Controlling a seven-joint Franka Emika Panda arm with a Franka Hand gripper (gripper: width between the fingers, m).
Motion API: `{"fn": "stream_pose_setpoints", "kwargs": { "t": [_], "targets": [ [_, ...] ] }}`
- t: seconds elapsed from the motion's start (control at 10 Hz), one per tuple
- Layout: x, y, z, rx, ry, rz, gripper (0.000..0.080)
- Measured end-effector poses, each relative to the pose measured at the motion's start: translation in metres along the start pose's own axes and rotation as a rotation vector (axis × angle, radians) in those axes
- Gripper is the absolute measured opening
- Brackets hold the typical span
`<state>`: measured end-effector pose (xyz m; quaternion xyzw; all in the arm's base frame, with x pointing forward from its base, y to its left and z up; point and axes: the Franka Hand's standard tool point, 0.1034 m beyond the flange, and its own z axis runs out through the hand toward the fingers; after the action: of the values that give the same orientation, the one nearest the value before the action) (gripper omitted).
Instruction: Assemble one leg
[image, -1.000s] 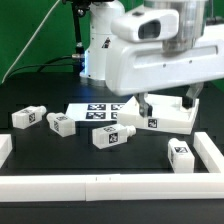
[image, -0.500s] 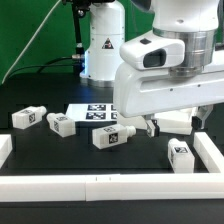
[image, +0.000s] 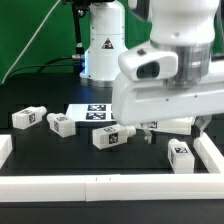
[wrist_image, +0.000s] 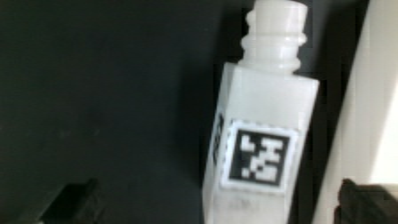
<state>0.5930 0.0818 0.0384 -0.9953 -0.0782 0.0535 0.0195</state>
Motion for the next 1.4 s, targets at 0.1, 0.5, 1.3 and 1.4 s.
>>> {"fn": "stream_pose_setpoints", "kwargs": {
  "t": [0.1, 0.5, 1.3, 1.4],
  "targets": [
    [0.0, 0.0, 0.004, 0.002, -0.001, 0.001, 0.065],
    [-0.001, 0.003, 0.022, 0.009, 0.002, -0.005, 0.065],
    [-0.002, 0.011, 0.015, 0.01, -0.002, -0.017, 0.0282],
    [-0.006, 0.027, 0.001, 0.011, -0.013, -0.024, 0.0282]
  ]
}}
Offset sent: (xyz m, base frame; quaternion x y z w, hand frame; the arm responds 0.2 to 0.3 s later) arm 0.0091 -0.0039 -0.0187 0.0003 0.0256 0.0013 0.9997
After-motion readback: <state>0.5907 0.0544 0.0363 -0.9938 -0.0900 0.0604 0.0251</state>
